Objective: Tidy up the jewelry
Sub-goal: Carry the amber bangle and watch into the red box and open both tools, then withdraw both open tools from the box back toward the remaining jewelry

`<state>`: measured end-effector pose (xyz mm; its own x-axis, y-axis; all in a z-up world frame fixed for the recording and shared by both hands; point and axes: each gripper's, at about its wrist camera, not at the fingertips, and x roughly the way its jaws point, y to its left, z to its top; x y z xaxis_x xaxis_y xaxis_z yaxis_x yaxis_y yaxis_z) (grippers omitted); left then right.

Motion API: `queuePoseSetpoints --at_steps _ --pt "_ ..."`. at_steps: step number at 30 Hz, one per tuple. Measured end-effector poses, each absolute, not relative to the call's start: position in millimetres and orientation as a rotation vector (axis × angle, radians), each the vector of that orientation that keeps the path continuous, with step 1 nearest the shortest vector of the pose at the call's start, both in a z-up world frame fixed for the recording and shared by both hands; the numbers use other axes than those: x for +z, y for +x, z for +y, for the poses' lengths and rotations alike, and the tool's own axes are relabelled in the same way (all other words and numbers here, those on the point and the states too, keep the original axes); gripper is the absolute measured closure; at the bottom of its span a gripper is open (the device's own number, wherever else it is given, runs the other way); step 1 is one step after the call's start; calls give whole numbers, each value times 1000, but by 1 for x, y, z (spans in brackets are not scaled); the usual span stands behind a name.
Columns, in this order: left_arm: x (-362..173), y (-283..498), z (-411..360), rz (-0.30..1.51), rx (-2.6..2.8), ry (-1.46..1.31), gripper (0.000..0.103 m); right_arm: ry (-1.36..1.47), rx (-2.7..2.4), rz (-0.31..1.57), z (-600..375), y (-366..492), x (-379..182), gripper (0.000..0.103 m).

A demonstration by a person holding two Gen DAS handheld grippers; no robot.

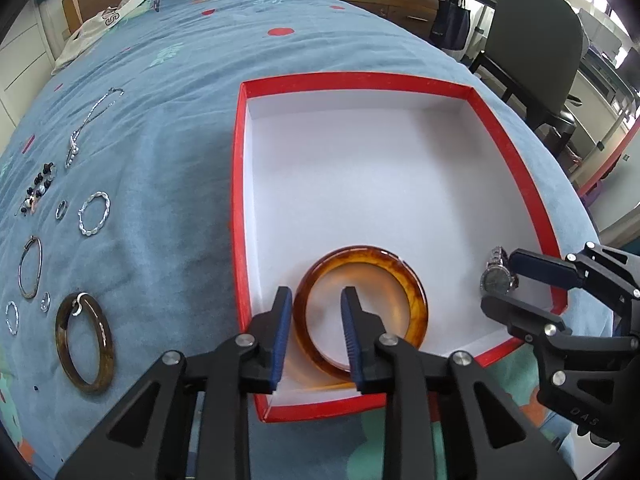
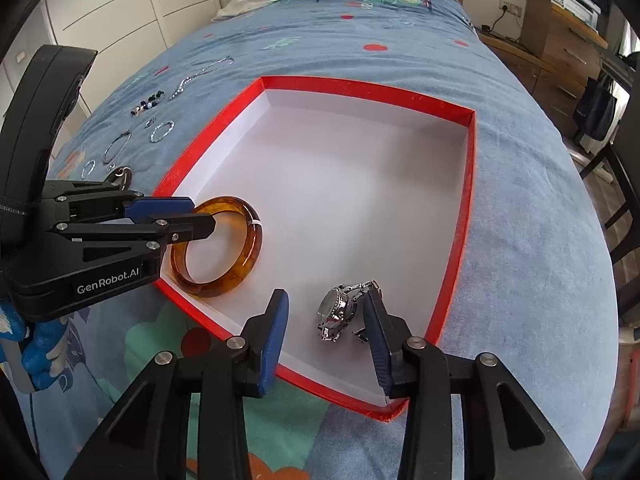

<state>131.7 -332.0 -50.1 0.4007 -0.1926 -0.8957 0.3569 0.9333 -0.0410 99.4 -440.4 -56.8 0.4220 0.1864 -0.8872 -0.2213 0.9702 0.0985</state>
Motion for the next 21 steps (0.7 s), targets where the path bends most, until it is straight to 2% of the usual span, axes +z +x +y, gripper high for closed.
queuePoseSetpoints --at_steps 14,21 --pt "-14 112 -326 1041 -401 134 73 -25 210 1062 -443 83 -34 54" --pt "7 97 -298 1002 -394 122 70 -19 217 1027 -431 70 -15 52"
